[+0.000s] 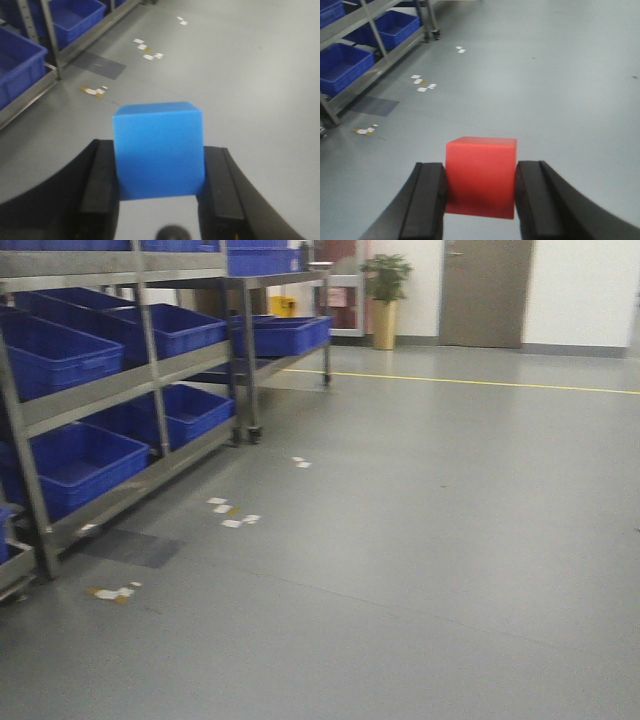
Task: Sort and place red and blue blocks on shelf
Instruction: 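Drive the base down the aisle toward the bin shelves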
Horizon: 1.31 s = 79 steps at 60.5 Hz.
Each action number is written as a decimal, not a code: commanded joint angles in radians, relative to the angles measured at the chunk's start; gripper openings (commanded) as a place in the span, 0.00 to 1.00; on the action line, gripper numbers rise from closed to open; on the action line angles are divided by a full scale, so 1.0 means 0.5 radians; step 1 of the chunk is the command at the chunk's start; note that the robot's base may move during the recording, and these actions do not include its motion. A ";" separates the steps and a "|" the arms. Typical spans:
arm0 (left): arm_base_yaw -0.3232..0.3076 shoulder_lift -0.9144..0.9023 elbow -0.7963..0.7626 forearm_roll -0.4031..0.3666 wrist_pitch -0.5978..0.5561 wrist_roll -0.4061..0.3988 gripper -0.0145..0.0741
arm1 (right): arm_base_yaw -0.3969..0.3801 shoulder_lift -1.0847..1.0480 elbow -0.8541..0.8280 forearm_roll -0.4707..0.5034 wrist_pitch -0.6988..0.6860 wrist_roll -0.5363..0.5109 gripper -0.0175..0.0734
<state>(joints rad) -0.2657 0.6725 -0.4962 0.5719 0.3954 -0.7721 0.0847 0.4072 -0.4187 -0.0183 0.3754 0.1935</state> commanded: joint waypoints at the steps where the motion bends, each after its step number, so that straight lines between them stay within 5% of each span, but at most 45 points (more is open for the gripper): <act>1: -0.006 -0.006 -0.059 0.040 -0.120 -0.002 0.30 | -0.010 0.009 -0.057 -0.022 -0.188 -0.004 0.25; 79: -0.006 -0.006 -0.059 0.040 -0.120 -0.002 0.30 | -0.010 0.009 -0.057 -0.022 -0.188 -0.004 0.25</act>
<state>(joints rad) -0.2657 0.6725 -0.4962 0.5719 0.3954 -0.7721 0.0847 0.4072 -0.4187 -0.0183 0.3754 0.1935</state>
